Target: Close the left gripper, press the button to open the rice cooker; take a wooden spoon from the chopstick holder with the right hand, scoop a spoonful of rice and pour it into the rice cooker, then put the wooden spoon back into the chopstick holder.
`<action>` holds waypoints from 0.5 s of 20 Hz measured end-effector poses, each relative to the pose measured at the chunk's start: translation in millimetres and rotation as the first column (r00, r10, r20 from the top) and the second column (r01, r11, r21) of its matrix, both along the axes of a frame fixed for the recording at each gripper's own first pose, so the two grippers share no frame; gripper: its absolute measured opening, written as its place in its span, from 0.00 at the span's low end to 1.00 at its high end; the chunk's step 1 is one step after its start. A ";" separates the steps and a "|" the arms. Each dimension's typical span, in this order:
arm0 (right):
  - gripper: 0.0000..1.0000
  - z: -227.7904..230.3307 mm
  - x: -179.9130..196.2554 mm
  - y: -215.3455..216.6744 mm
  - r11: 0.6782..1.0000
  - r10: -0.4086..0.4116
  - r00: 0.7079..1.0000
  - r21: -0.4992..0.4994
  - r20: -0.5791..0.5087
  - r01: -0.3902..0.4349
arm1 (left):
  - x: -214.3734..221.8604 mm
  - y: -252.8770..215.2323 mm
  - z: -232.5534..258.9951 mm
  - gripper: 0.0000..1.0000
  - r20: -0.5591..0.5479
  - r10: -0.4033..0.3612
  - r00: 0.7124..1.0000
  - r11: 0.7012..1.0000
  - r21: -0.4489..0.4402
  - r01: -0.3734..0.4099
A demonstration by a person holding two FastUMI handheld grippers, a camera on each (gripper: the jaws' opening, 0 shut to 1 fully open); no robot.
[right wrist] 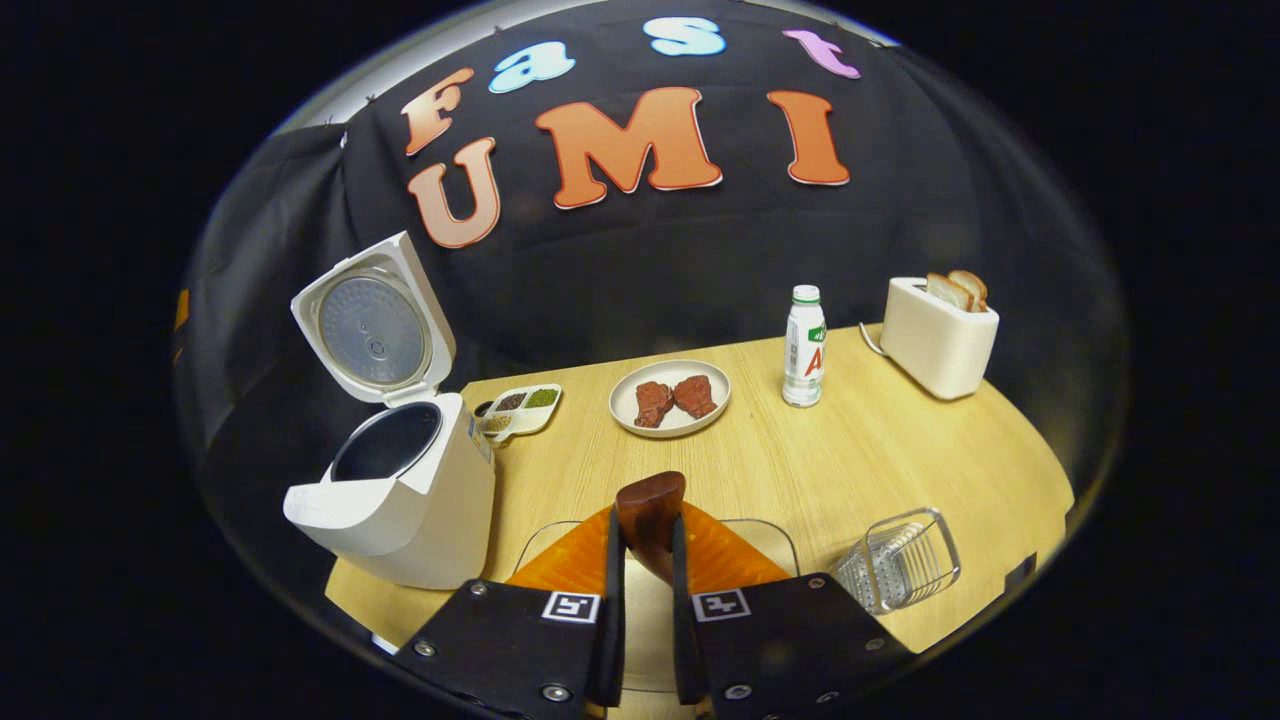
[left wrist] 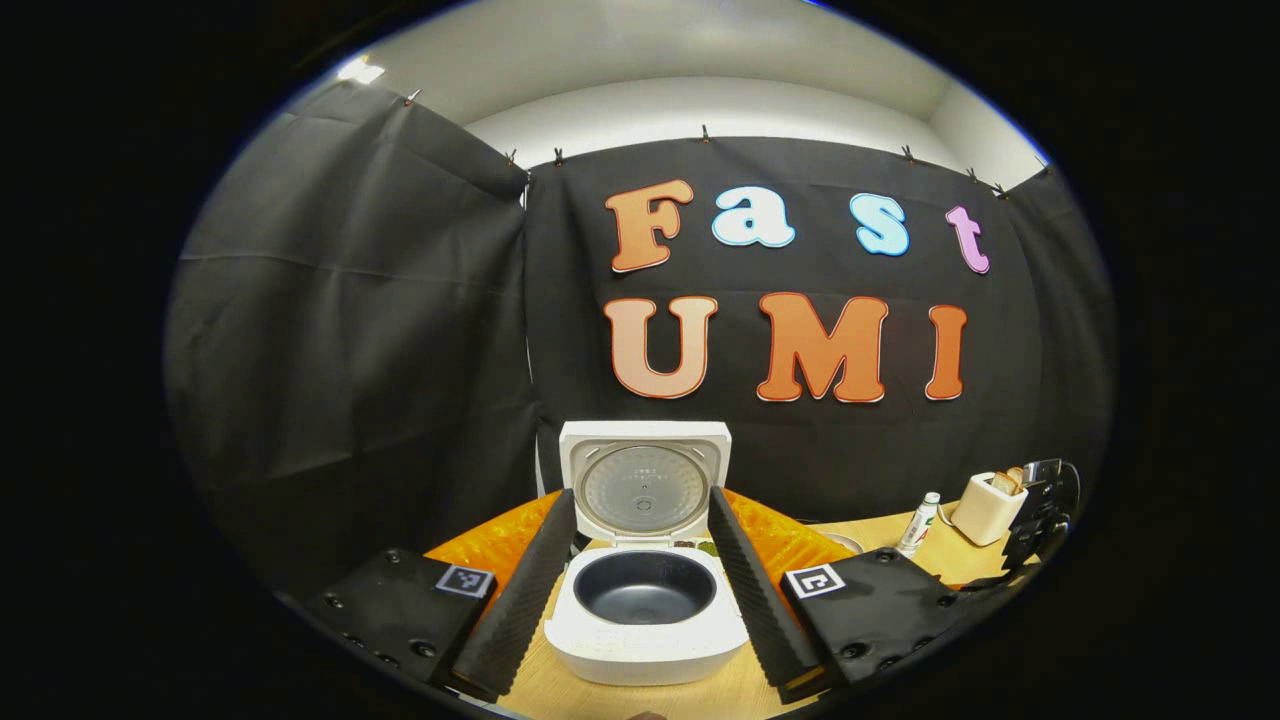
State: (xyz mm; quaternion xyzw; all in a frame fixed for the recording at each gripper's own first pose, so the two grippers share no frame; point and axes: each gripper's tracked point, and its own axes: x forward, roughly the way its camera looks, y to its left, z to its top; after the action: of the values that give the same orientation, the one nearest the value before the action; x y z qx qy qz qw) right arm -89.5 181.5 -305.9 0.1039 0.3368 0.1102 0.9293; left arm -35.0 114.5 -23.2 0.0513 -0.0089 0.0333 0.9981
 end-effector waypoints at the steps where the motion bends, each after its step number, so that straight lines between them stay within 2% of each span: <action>1: 0.20 -1.6 -2.2 1.1 1.000 -0.013 1.000 0.028 -0.019 0.014 | 1.0 2.1 -0.9 0.91 -0.002 0.001 1.000 1.000 -0.002 -0.001; 4: 0.20 -5.3 -3.0 -2.8 0.988 -0.074 0.992 0.125 -0.097 0.086 | 0.7 6.3 -3.2 0.90 -0.010 0.003 1.000 1.000 -0.007 -0.003; 7: 0.20 -11.2 -6.7 -3.8 0.957 -0.130 0.974 0.235 -0.185 0.172 | 1.5 9.0 -5.9 0.91 -0.017 0.000 1.000 1.000 -0.009 0.000; 10: 0.20 -13.8 -9.0 2.6 0.929 -0.148 0.958 0.299 -0.247 0.221 | 1.9 9.1 -11.8 0.91 -0.032 -0.011 0.999 1.000 -0.012 0.011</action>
State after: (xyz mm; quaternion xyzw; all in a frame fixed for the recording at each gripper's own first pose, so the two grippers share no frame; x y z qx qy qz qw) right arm -98.5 184.1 -319.7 0.2975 0.4035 0.0633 0.8630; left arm -33.1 123.6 -35.0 0.0456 0.0072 0.0271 0.9986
